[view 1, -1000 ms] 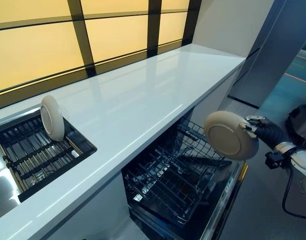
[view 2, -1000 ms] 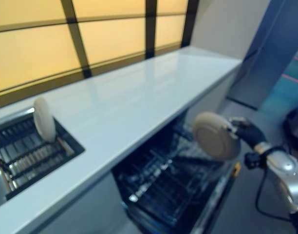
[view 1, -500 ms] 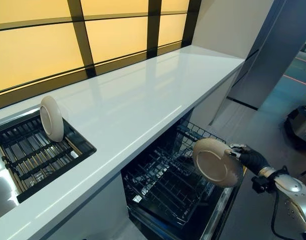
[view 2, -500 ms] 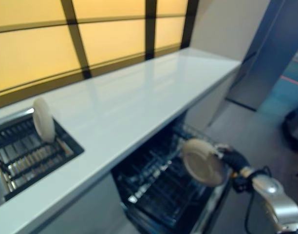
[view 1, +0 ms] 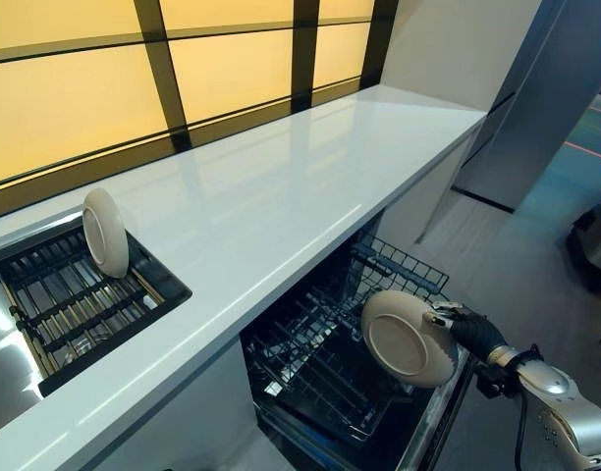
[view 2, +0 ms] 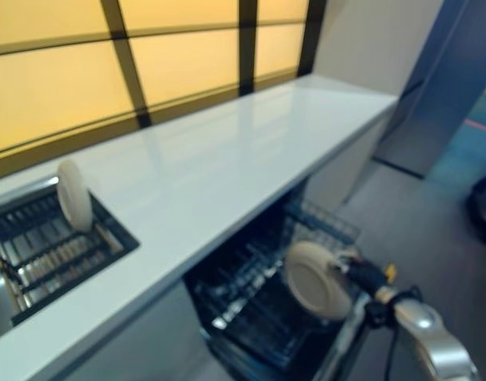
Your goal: Take plates into dishwasher
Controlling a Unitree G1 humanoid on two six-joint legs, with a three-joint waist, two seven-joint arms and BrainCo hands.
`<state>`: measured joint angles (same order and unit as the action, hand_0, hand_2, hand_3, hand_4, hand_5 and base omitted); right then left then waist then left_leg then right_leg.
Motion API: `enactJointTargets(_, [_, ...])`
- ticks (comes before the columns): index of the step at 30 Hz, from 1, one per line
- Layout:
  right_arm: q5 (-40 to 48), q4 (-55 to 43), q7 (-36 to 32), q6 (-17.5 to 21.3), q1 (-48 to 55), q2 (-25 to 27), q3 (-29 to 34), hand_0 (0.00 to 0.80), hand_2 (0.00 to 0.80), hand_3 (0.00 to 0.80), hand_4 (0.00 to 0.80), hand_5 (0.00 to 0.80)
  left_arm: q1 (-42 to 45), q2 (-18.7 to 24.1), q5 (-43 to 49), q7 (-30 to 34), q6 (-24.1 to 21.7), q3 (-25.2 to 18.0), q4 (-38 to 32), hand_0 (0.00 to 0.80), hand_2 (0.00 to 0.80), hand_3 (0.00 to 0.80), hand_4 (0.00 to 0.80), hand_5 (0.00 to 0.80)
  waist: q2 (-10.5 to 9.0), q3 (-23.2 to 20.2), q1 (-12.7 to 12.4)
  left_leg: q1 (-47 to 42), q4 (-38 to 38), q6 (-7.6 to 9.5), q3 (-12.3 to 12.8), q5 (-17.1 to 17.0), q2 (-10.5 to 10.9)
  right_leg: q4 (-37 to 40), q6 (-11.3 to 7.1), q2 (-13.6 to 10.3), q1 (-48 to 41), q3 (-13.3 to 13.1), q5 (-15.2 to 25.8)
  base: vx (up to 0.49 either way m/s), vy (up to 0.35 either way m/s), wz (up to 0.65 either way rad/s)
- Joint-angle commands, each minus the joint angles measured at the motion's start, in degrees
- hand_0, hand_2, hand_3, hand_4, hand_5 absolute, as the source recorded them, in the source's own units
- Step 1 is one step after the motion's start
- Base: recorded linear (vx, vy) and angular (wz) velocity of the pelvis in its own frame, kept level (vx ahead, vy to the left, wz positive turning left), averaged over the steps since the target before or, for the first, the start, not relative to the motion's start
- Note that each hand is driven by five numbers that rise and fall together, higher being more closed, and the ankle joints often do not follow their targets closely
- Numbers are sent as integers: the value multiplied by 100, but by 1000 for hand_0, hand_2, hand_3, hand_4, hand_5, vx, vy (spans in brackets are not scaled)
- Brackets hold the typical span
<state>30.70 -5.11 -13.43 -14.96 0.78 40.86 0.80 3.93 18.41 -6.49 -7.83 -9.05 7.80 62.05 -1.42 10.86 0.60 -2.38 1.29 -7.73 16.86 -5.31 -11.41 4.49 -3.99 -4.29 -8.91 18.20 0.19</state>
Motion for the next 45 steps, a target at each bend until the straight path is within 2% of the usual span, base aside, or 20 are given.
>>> enactJointTargets(1, [-126, -727, 27, 321, -79, -65, -118, 800, 800, 800, 800, 800, -302, 68, -71, 5, 13, 147, -6, 0, 0, 0, 0, 0, -174, -127, -34, 318, -99, -80, -125, -278, -102, -569, -115, -152, 124, -52, -183, 0, 0, 0])
enactJointTargets(26, [-540, -451, -43, 221, -97, -318, -672, 800, 800, 800, 800, 800, -358, 29, -56, -10, 171, 268, -136, 0, 0, 0, 0, 0, -116, -75, -148, 327, -48, -86, -205, -320, -48, -461, -136, -155, 29, 3, -141, -3, 1, 2])
enactJointTargets(45, [-949, 45, 180, 122, -134, -824, -1319, 800, 800, 800, 800, 800, -362, -73, -8, -24, 273, 432, -231, 0, 0, 0, 0, 0, -33, -25, -245, 336, -67, -76, -312, -332, 11, -478, -132, -195, -18, 73, -142, 0, 0, 0])
